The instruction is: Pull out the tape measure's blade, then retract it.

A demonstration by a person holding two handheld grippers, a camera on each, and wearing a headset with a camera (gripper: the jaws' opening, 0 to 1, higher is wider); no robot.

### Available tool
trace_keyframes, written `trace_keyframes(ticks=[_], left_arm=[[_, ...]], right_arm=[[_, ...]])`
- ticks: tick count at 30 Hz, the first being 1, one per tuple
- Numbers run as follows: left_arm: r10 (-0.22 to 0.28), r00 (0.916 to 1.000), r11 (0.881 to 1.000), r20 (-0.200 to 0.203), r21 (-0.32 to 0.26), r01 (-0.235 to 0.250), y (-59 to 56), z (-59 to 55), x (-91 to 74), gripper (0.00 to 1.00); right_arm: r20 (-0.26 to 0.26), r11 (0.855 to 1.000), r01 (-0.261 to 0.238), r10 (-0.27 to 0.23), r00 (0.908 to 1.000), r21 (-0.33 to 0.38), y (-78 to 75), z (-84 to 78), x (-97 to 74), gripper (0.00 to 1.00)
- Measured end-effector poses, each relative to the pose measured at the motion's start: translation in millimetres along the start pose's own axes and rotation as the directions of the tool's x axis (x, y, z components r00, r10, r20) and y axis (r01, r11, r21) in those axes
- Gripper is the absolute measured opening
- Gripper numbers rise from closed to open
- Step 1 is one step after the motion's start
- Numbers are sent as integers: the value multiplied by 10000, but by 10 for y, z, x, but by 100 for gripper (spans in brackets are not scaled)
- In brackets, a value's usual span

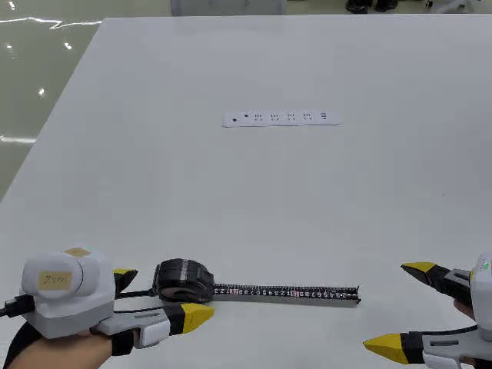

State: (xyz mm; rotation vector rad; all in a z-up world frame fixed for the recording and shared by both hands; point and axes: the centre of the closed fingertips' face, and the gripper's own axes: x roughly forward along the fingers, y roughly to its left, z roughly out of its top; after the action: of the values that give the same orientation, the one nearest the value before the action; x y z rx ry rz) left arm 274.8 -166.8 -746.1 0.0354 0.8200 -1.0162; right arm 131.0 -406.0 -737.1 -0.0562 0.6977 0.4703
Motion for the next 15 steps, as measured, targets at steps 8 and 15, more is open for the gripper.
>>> trace_keyframes(ticks=[8,15], left_arm=[[104,9999,9998,-40,-171,-104,10,6,95,93],[255,9996,9990,-92,-356,-258,27,-18,172,93]], right_arm=[[62,10000,-10,10,10000,89,-29,-16,-4,88],[76,10000,-35,34,10000,83,-40,-20,1,87]])
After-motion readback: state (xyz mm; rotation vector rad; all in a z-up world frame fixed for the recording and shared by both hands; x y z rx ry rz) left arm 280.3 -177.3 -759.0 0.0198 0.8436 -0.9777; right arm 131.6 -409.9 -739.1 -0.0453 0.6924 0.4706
